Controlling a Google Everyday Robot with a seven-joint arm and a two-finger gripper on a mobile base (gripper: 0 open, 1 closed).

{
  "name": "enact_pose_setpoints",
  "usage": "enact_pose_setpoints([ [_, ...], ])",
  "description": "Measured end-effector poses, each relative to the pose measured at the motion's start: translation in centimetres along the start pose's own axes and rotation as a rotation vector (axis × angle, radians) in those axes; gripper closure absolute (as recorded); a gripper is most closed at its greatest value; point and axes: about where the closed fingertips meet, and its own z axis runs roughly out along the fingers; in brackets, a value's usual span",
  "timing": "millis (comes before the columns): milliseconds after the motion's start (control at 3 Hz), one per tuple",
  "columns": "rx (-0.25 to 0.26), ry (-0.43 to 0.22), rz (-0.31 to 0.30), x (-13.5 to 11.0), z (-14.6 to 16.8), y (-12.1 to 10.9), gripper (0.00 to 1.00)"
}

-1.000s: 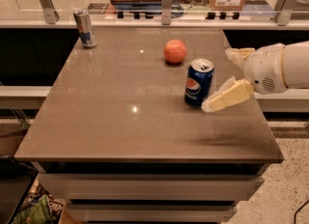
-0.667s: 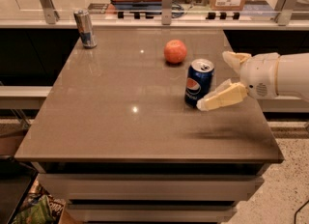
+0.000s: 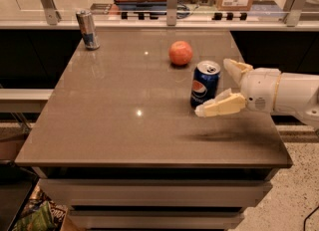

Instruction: Move pepsi can near redbull can

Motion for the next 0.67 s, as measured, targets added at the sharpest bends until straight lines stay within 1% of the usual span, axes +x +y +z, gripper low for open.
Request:
enact_pose_setpoints([
  [667, -0.001, -0.126, 0.026, 0.20, 1.90, 0.65, 0.00],
])
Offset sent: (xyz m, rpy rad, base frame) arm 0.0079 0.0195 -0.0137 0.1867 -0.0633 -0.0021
